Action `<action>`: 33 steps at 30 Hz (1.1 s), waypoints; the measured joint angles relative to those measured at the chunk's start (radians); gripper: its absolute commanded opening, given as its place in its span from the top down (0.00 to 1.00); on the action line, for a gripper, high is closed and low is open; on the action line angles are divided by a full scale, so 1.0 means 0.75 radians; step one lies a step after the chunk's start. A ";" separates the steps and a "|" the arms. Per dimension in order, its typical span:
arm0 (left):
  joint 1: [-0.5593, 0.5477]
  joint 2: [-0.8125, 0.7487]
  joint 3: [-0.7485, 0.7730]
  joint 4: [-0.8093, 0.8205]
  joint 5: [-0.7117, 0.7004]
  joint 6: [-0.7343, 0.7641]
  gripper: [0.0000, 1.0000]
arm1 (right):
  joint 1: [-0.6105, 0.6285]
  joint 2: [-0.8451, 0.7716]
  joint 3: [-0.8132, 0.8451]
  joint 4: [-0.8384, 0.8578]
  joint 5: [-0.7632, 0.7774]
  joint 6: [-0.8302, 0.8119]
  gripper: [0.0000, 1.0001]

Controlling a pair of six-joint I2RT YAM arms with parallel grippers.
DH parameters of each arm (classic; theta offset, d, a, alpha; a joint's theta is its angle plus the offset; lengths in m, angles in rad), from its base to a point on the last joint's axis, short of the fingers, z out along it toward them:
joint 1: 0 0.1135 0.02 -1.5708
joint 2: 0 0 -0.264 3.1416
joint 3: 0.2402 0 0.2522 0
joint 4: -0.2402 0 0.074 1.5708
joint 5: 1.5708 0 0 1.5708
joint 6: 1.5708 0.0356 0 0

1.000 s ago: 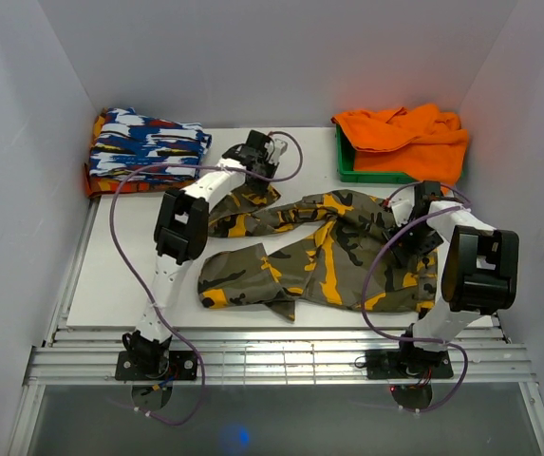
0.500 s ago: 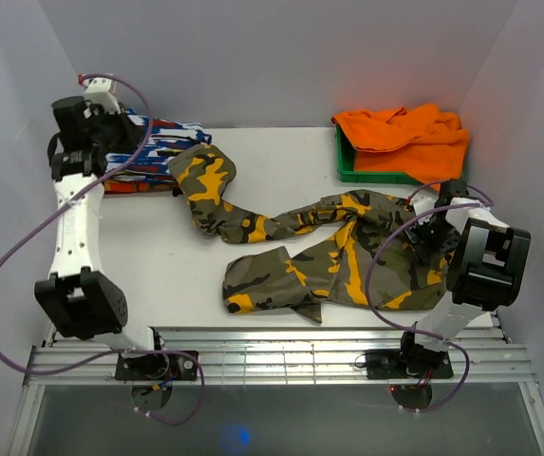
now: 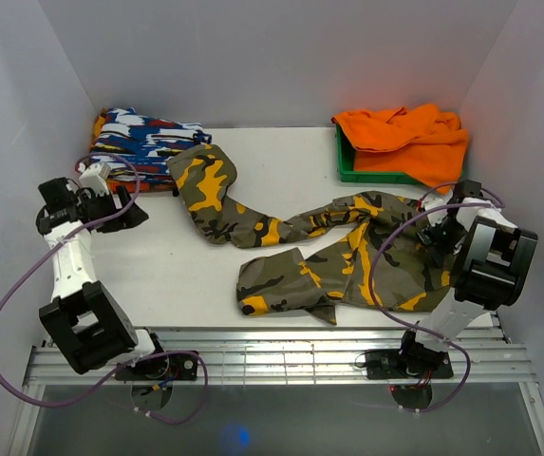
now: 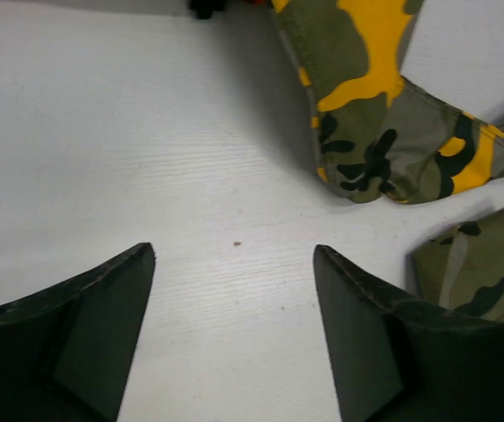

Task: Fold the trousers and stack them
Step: Flatten the trousers out

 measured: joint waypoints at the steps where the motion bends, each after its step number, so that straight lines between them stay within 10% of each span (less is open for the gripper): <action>1: -0.007 0.000 0.005 0.003 0.049 -0.007 0.11 | -0.007 0.011 0.015 -0.012 -0.003 -0.004 0.13; 6: -0.075 0.098 0.076 0.139 0.195 -0.134 0.13 | -0.017 0.055 0.156 -0.114 -0.074 0.000 0.02; 19: -0.355 0.846 0.819 0.363 0.103 -0.369 0.29 | 0.077 0.052 0.346 -0.320 -0.338 0.116 0.10; 33: -0.344 1.132 0.995 0.392 0.124 -0.530 0.35 | 0.137 0.052 0.343 -0.344 -0.384 0.176 0.10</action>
